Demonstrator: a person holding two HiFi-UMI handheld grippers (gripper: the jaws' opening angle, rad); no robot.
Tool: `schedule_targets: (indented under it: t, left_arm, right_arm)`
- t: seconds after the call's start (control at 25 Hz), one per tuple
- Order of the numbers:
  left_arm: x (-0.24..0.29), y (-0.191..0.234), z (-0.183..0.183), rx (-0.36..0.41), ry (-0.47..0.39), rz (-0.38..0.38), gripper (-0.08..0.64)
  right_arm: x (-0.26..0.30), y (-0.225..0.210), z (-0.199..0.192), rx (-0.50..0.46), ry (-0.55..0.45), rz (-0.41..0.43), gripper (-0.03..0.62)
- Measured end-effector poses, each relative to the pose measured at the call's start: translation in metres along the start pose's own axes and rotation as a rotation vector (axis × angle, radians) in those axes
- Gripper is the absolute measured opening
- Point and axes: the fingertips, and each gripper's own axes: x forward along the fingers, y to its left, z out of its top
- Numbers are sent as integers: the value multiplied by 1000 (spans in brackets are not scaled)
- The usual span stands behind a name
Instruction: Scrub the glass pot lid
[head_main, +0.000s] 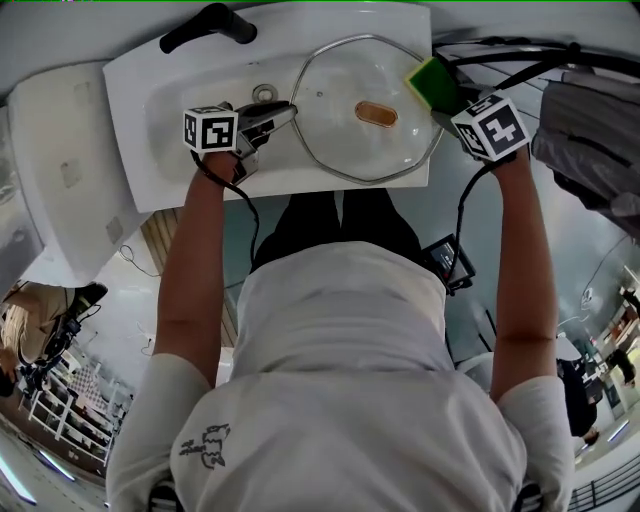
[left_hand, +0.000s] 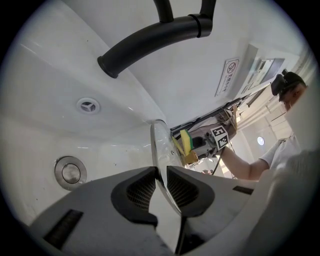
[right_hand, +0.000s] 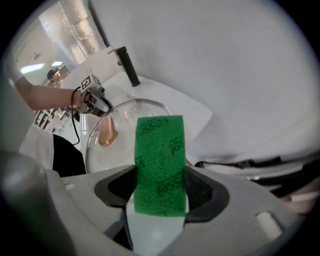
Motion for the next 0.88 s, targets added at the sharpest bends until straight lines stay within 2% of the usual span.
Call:
schedule_targets:
  t: [0.16, 0.36, 0.56, 0.76, 0.88]
  left_arm:
    - [-1, -1, 0, 3, 3, 5, 72]
    - [-1, 0, 1, 6, 2, 9, 72]
    - [-5, 2, 3, -18, -49, 23, 66]
    - [-9, 9, 2, -52, -89, 21, 61]
    - [-9, 9, 3, -55, -94, 33, 60]
  right_arm:
    - [-1, 22, 78, -254, -3, -6, 291]
    - [22, 62, 150, -689, 69, 15, 291]
    - [64, 98, 161, -1045, 231, 59, 289]
    - [69, 123, 158, -1261, 291, 70, 288]
    - [69, 149, 147, -1348, 301, 115, 288]
